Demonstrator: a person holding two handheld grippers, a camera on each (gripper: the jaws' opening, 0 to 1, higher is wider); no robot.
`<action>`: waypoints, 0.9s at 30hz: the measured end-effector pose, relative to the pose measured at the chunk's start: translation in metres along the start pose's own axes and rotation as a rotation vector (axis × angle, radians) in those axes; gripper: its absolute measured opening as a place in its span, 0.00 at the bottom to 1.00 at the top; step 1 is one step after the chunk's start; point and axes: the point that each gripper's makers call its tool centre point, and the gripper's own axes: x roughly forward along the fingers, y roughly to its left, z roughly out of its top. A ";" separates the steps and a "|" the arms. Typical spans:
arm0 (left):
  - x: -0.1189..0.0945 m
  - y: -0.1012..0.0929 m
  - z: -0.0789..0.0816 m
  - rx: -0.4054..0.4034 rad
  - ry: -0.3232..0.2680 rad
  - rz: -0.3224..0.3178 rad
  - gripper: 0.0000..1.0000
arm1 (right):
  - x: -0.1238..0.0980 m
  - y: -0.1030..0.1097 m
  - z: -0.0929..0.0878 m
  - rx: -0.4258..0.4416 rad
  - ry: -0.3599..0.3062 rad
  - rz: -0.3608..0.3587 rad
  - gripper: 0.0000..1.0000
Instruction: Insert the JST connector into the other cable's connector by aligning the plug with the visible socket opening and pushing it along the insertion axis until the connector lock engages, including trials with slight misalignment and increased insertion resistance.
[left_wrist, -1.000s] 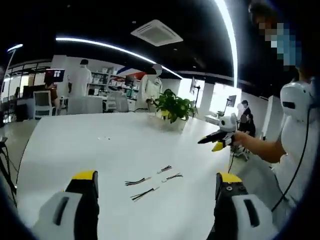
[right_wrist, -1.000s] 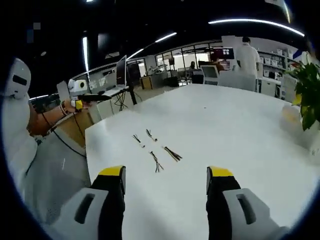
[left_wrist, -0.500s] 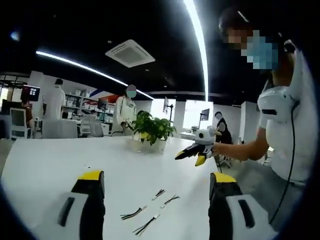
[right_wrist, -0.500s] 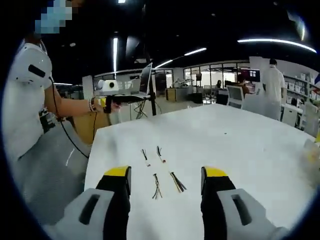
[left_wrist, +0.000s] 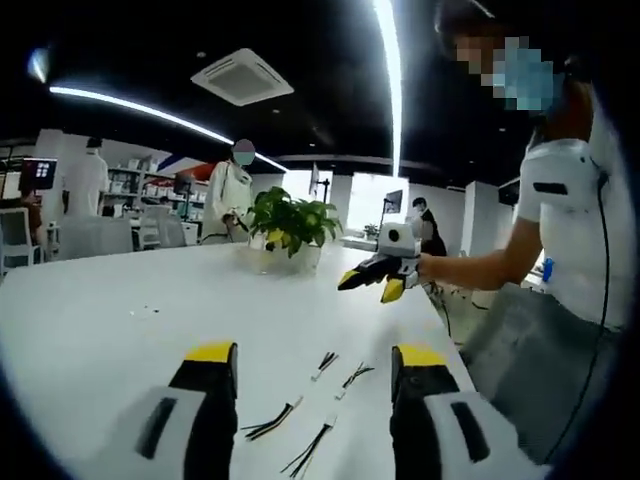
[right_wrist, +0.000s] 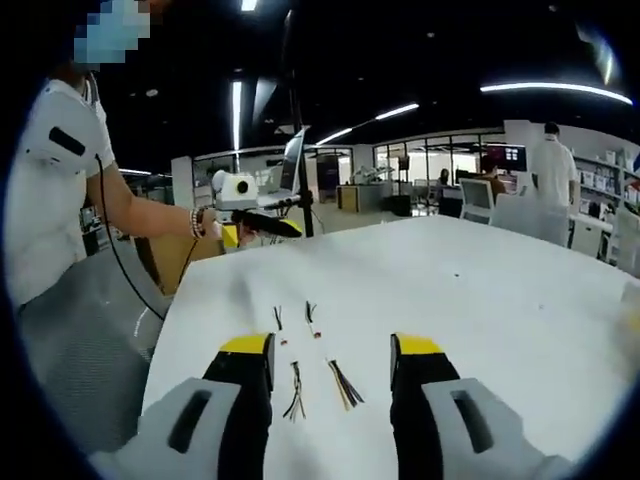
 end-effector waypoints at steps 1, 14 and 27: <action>0.001 0.000 -0.002 -0.011 0.001 0.003 0.53 | 0.001 0.000 -0.001 -0.002 0.004 0.002 0.39; 0.049 0.002 -0.054 -0.027 0.111 -0.049 0.49 | 0.042 -0.002 -0.023 -0.014 0.062 0.061 0.30; 0.068 0.006 -0.081 0.013 0.191 -0.067 0.35 | 0.072 0.003 -0.046 -0.032 0.113 0.109 0.28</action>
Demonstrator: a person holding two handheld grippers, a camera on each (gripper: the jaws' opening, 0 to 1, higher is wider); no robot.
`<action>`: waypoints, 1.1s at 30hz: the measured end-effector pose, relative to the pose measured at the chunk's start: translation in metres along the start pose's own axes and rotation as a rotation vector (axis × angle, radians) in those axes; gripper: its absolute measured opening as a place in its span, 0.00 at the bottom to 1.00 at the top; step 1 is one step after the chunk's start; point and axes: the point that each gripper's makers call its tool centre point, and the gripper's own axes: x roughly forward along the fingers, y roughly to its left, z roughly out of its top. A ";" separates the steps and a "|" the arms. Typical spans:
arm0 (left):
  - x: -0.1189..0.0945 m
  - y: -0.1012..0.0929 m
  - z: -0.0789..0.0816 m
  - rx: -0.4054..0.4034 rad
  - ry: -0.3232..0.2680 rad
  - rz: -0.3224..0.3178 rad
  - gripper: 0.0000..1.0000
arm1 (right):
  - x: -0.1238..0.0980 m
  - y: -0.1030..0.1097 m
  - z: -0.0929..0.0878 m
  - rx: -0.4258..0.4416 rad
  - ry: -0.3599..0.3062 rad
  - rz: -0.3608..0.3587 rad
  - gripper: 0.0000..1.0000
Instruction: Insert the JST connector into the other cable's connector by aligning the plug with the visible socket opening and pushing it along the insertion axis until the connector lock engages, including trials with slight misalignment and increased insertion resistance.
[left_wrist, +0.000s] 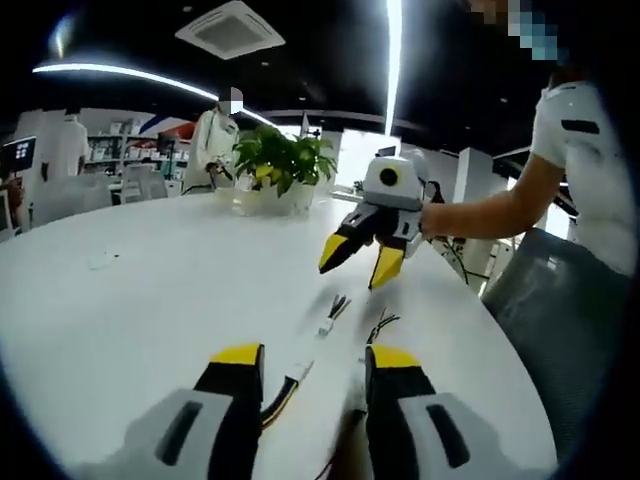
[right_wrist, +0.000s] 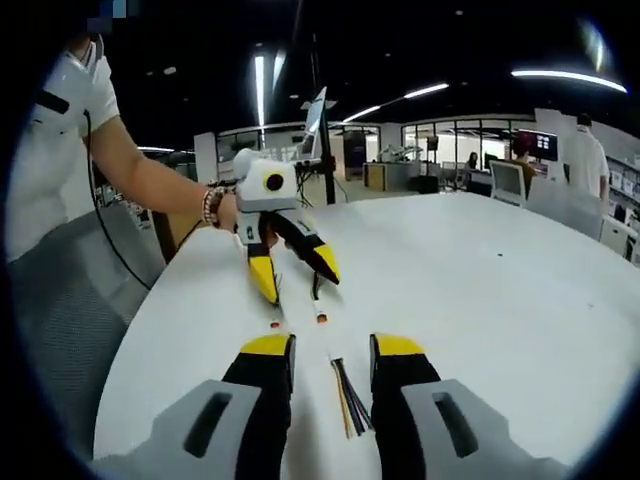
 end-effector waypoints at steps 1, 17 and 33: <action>0.001 0.001 -0.002 0.005 0.003 0.000 0.34 | 0.003 0.001 -0.001 0.002 0.000 0.007 0.28; 0.009 -0.002 -0.018 0.020 0.067 -0.025 0.15 | 0.027 0.001 -0.020 0.007 0.038 0.041 0.22; 0.012 -0.003 -0.019 -0.006 0.047 -0.049 0.07 | 0.032 -0.003 -0.033 -0.027 0.071 0.027 0.07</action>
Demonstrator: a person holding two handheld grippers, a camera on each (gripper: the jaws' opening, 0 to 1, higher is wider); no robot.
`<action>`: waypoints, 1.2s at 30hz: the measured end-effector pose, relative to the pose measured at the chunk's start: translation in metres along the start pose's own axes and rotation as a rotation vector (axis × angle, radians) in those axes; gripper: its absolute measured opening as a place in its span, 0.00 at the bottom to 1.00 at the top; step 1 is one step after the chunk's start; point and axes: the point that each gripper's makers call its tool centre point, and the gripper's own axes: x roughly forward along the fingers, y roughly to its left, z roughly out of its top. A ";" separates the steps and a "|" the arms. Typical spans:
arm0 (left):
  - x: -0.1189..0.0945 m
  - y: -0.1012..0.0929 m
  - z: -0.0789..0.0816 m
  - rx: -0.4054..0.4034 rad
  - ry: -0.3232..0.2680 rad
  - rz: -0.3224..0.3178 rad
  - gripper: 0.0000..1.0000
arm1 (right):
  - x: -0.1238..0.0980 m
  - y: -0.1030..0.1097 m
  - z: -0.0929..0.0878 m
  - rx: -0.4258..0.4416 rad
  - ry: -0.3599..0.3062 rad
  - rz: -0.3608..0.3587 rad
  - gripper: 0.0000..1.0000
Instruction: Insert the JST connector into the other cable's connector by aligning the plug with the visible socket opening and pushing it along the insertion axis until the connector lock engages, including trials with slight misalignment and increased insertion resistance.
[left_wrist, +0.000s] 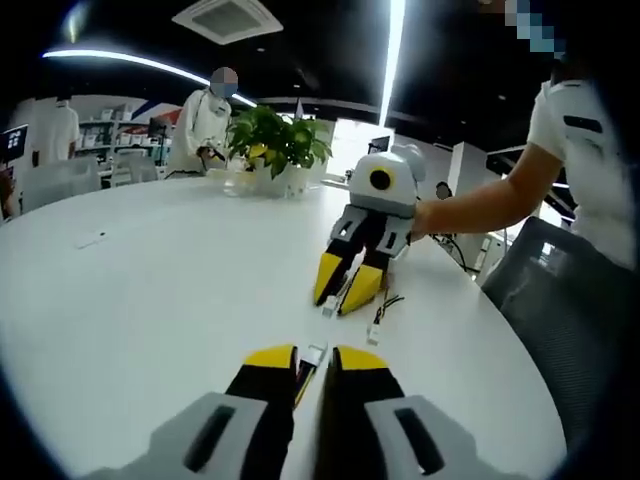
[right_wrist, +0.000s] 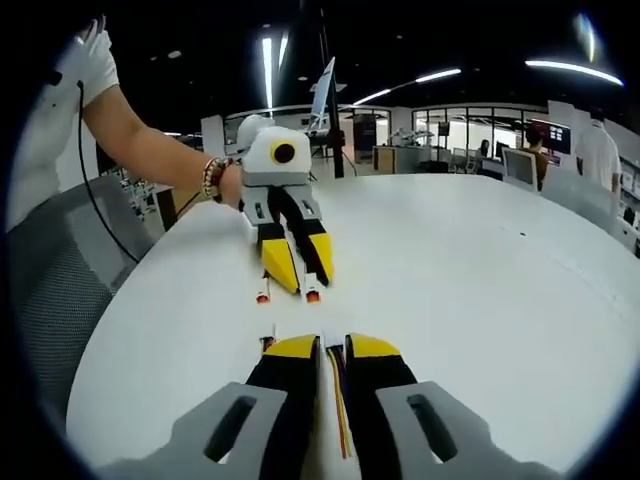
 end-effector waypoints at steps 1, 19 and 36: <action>0.000 0.000 0.000 0.001 0.000 -0.001 0.06 | 0.000 0.000 0.000 0.003 0.000 0.001 0.06; -0.001 -0.020 -0.001 0.089 0.064 -0.048 0.00 | 0.002 0.021 0.023 -0.118 -0.005 0.070 0.04; -0.008 -0.033 0.021 0.120 0.036 -0.085 0.00 | 0.009 0.029 0.032 -0.151 -0.001 0.126 0.04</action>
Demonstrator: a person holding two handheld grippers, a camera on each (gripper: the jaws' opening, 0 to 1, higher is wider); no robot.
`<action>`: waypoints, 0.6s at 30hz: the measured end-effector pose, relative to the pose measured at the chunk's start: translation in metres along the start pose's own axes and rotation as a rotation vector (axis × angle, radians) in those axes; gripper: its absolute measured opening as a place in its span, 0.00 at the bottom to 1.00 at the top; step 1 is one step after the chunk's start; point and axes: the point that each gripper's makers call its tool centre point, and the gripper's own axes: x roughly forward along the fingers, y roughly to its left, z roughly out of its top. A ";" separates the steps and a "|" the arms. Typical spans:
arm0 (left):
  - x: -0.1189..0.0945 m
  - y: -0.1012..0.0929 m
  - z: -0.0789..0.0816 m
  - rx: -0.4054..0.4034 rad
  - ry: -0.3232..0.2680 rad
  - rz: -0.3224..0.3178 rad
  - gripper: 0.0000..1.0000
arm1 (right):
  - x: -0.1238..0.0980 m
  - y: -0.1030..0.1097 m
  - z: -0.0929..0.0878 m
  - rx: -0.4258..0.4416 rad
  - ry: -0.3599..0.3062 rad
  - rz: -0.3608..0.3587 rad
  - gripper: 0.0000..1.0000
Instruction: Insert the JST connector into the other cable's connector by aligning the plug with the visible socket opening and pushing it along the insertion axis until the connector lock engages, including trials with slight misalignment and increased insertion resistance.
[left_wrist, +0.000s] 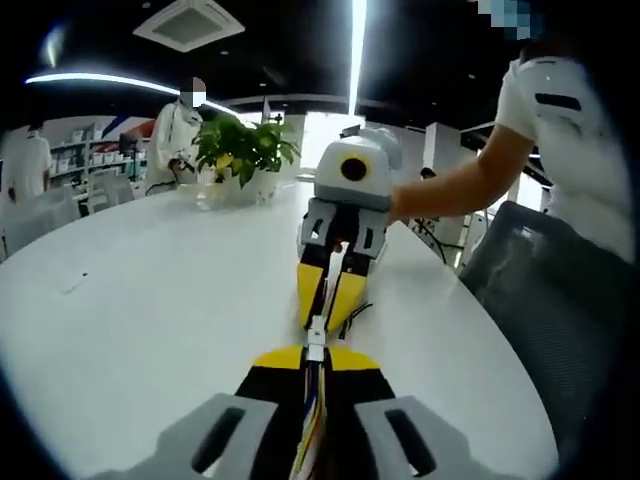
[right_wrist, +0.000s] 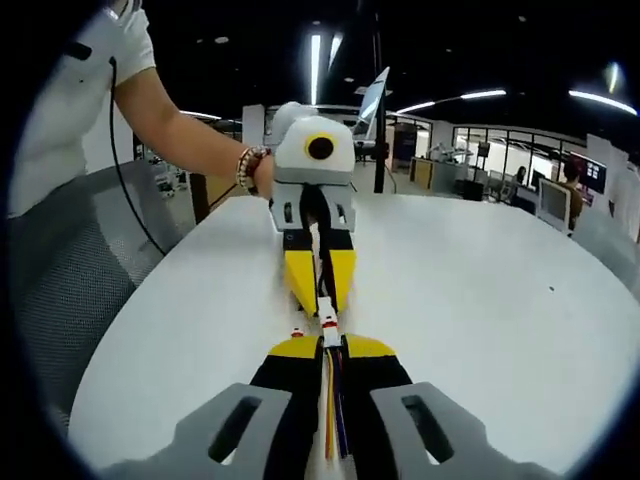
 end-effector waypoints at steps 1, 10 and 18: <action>0.000 -0.001 0.001 0.001 -0.002 -0.001 0.00 | 0.000 0.000 0.000 0.003 0.001 0.001 0.04; 0.002 0.003 -0.001 0.022 0.015 0.003 0.00 | -0.003 0.002 0.000 0.015 0.004 0.013 0.04; 0.002 0.003 0.001 0.022 0.003 -0.005 0.00 | -0.003 0.003 0.002 0.019 0.000 0.014 0.04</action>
